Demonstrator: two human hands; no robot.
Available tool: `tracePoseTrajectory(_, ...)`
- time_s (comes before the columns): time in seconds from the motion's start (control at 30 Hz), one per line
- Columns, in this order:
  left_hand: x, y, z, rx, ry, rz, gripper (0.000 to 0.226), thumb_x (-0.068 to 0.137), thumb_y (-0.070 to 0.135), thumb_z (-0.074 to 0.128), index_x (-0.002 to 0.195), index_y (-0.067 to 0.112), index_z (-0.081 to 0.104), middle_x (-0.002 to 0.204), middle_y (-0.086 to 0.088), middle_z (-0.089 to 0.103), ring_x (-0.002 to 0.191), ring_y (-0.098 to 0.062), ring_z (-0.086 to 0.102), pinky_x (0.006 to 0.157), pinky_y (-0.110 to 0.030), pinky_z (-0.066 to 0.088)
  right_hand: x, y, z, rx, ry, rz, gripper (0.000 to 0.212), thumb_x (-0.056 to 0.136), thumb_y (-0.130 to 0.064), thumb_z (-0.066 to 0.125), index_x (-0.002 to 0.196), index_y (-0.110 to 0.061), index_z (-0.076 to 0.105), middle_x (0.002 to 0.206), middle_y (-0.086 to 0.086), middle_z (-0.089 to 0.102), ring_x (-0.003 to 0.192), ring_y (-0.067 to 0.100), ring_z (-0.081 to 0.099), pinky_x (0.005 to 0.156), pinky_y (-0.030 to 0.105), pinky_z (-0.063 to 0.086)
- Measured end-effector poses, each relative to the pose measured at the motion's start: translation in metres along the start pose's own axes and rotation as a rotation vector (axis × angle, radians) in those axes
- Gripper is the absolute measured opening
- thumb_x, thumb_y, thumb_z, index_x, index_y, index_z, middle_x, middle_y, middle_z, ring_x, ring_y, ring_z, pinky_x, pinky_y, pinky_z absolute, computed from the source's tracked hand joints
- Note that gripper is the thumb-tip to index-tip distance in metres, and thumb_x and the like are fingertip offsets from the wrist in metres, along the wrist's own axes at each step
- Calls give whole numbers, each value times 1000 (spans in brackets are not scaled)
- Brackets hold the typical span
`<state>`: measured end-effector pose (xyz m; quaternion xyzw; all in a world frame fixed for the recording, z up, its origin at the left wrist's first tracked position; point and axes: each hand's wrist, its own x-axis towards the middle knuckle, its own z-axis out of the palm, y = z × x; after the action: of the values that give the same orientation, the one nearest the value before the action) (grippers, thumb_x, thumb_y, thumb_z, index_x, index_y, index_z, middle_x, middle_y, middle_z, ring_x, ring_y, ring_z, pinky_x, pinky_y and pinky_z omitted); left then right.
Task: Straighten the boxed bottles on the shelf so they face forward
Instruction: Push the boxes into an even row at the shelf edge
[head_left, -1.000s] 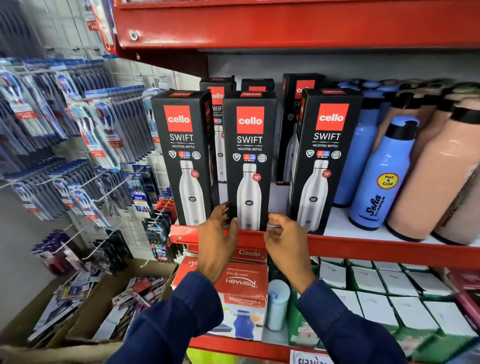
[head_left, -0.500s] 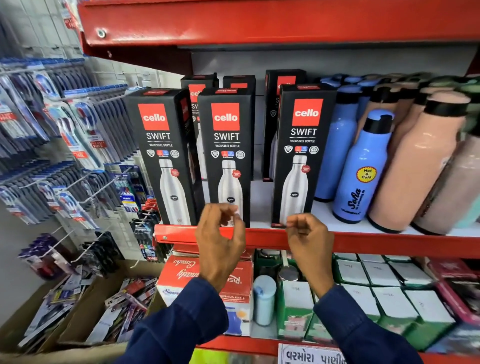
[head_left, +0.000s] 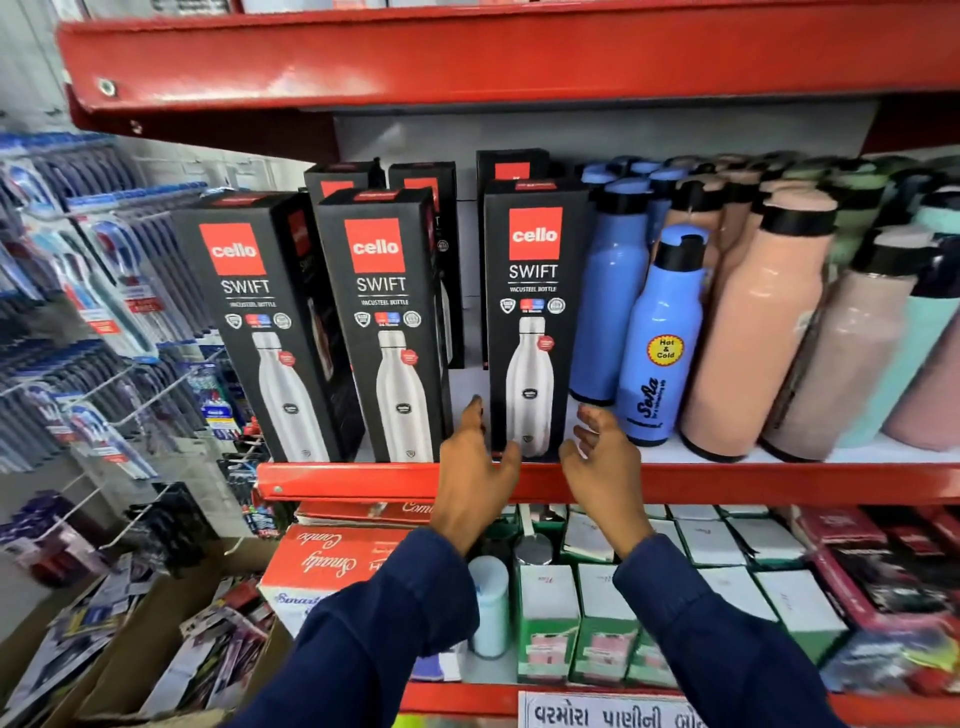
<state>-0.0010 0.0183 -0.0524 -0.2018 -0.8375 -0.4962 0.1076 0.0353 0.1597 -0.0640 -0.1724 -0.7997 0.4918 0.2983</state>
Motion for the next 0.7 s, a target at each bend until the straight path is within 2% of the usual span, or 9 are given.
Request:
tracePoseTrajectory(0.07,1,0,2,6,7,14,59,87,15,65,141,11,43,110,-7,75,96,-25,72,87,-41,59,2,-1,0,-10,-46,-28,43,85,0,58,128,-6,55,124,11,65,110,20,64,95,27,48)
tracePoseTrajectory(0.17,0,-1,2,-2,39,11,53,87,13,65,137,13,48,108,-6,76,94,-26,73,85,-42,59,3,0,0,-47,-82,-70,39,86,0,57,123,-9,60,117,7,70,97,9,64,83,9,47)
tracePoseTrajectory(0.23,-2,-2,1,6,61,14,49,87,12,64,134,13,50,107,-7,76,94,-26,73,85,-37,59,1,1,-1,-52,-82,-86,38,85,0,57,121,-10,62,113,6,72,94,8,66,76,1,45)
tracePoseTrajectory(0.33,-6,-5,-2,26,77,7,49,89,11,64,136,9,50,113,-9,74,104,-25,70,86,-22,50,-3,1,-1,-46,-81,-86,38,85,0,58,121,-10,63,112,5,72,94,10,68,77,7,47)
tracePoseTrajectory(0.47,-13,-3,-6,53,77,18,50,92,10,63,138,4,47,113,4,64,101,-9,62,80,-5,37,-6,-1,1,-68,-89,-96,38,85,0,60,122,-10,63,113,4,72,95,10,67,70,-5,43)
tracePoseTrajectory(0.5,-14,-2,-8,54,68,9,50,92,10,63,139,4,46,114,3,63,101,-7,61,81,-4,36,-7,-2,1,-69,-89,-95,38,84,0,60,122,-9,63,113,4,72,95,11,68,70,-6,43)
tracePoseTrajectory(0.57,-14,-3,-9,52,63,-8,52,92,11,63,141,4,45,121,-2,67,109,-13,65,83,-4,36,-8,-2,0,-57,-91,-84,38,84,0,60,120,-8,64,113,5,72,94,11,68,69,-6,42)
tracePoseTrajectory(0.7,-12,-4,-13,67,23,-34,57,91,15,64,143,5,43,131,-13,67,121,-23,64,91,-15,42,-8,-5,0,-36,-121,-74,38,82,-2,61,119,-9,64,113,3,72,95,11,69,69,-5,43)
